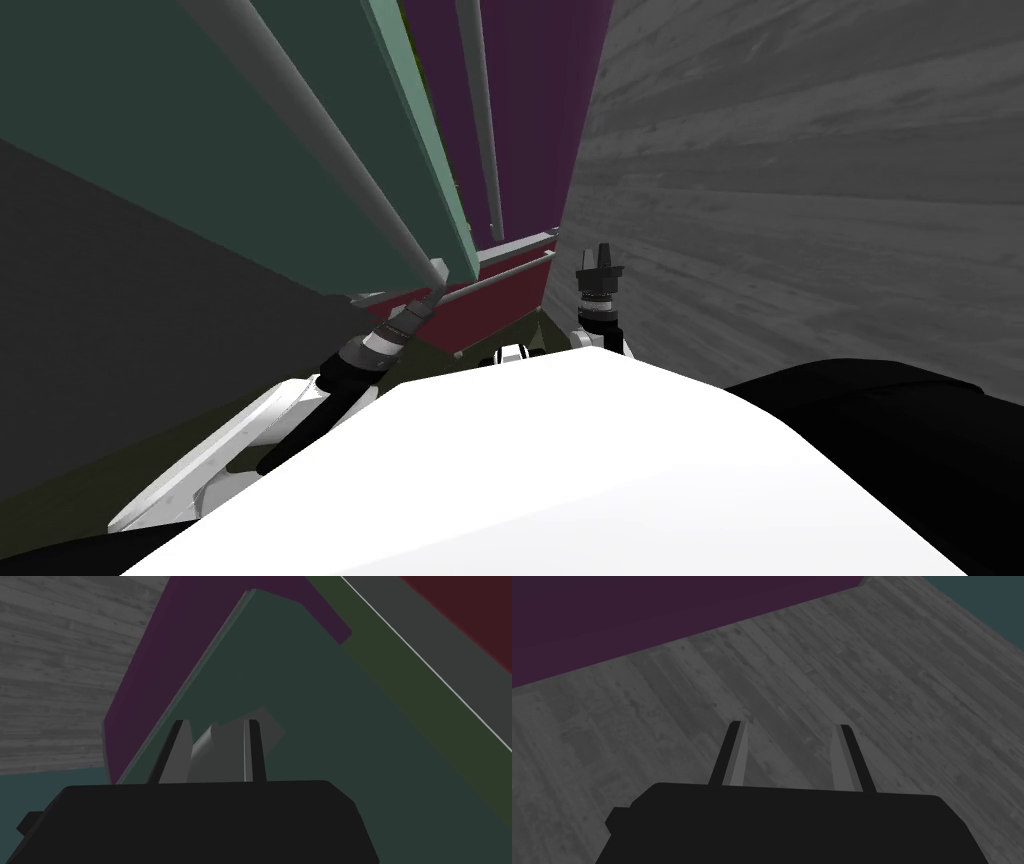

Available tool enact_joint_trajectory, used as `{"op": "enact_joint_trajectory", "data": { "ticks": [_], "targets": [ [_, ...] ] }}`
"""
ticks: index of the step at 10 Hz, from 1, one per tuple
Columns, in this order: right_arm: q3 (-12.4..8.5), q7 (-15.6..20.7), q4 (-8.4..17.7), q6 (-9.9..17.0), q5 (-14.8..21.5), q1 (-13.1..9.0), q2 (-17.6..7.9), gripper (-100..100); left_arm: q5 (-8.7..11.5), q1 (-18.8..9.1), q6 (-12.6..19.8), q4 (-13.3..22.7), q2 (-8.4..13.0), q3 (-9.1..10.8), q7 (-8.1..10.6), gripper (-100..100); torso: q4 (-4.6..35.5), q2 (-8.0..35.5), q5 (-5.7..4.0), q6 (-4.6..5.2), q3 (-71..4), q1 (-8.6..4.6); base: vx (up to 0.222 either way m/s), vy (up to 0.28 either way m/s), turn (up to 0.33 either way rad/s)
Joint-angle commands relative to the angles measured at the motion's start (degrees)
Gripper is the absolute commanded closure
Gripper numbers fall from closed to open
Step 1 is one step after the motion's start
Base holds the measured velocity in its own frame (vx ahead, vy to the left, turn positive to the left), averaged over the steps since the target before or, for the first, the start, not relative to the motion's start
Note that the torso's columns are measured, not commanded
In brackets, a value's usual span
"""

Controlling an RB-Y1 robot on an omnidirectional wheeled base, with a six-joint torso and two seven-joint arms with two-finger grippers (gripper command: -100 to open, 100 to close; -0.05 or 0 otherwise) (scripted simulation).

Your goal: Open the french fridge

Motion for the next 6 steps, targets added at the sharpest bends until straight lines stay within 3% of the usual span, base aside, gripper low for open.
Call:
{"op": "enact_joint_trajectory", "data": {
  "ticks": [1, 6],
  "targets": [
    [0.0, 0.0, 0.0, 0.0, 0.0, 0.0, 0.0, 0, -0.46, -0.32, -2.99, -0.3, 1.06, -0.5, 0.83, 100, 0.01, 0.1, 0.05, -0.02, 0.06, 0.12, -0.152, 0.224, -0.106],
    [-0.01, 0.0, 0.0, 0.0, 0.0, 0.0, -0.01, 0, -1.23, -0.6, -9.27, -0.78, 3.56, -1.73, 2.56, 100, 0.1, -0.15, -0.04, -0.06, -0.26, 0.13, -0.136, 0.205, -0.094]
  ]
}}
